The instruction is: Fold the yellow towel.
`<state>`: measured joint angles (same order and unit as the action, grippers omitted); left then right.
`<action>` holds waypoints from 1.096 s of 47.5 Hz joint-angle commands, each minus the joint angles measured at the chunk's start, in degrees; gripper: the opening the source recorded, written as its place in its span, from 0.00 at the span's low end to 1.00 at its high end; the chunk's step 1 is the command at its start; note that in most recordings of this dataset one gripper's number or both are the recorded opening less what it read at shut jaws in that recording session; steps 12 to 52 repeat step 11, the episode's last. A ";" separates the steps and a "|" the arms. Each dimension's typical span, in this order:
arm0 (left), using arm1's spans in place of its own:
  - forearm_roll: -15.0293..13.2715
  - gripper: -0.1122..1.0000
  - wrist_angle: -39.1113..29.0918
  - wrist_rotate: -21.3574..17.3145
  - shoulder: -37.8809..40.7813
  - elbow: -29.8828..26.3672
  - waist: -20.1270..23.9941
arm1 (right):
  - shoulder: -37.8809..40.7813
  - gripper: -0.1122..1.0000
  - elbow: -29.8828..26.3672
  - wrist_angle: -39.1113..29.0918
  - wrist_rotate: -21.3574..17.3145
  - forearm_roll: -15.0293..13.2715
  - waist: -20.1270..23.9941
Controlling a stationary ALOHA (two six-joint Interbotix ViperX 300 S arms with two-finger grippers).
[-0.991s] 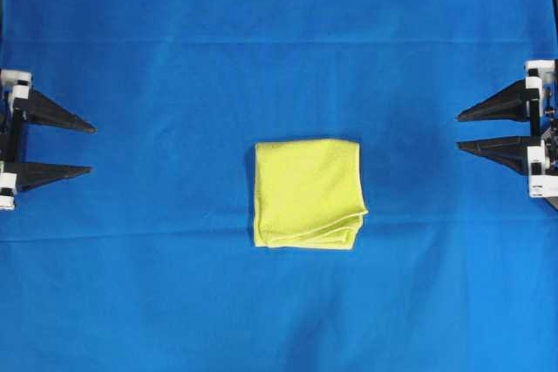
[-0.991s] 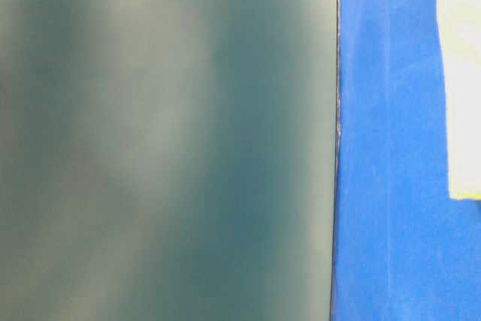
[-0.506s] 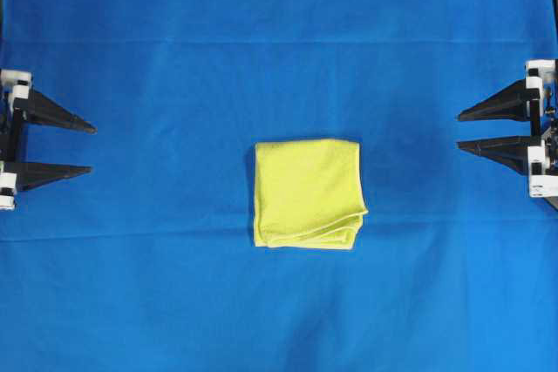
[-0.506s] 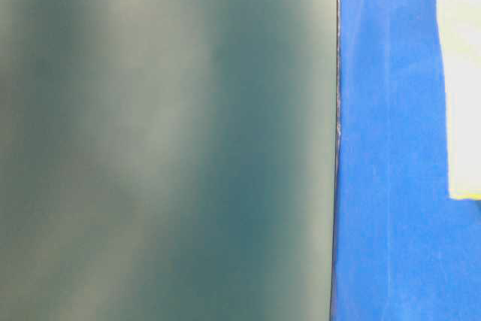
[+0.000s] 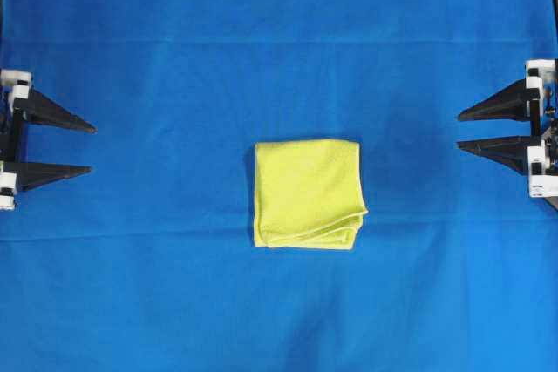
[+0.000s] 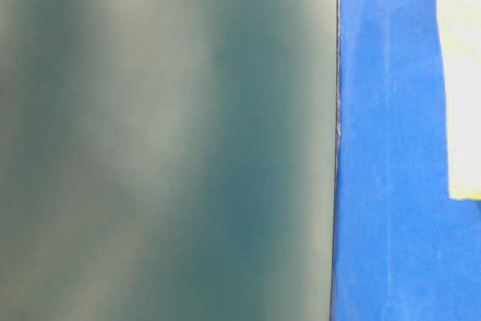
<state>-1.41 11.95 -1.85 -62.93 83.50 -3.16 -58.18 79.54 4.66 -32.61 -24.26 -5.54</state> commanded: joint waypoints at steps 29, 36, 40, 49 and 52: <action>0.00 0.66 0.62 0.00 0.35 -0.79 0.26 | 0.53 0.59 -1.05 0.26 0.26 0.00 -0.18; 0.00 0.66 0.62 0.00 0.35 -0.79 0.26 | 0.53 0.59 -1.05 0.26 0.26 0.00 -0.18; 0.00 0.66 0.62 0.00 0.35 -0.79 0.26 | 0.53 0.59 -1.05 0.26 0.26 0.00 -0.18; 0.00 0.66 0.62 0.00 0.35 -0.79 0.26 | 0.53 0.59 -1.05 0.26 0.26 0.00 -0.18; 0.00 0.66 0.62 0.00 0.35 -0.79 0.26 | 0.53 0.59 -1.05 0.26 0.26 0.00 -0.18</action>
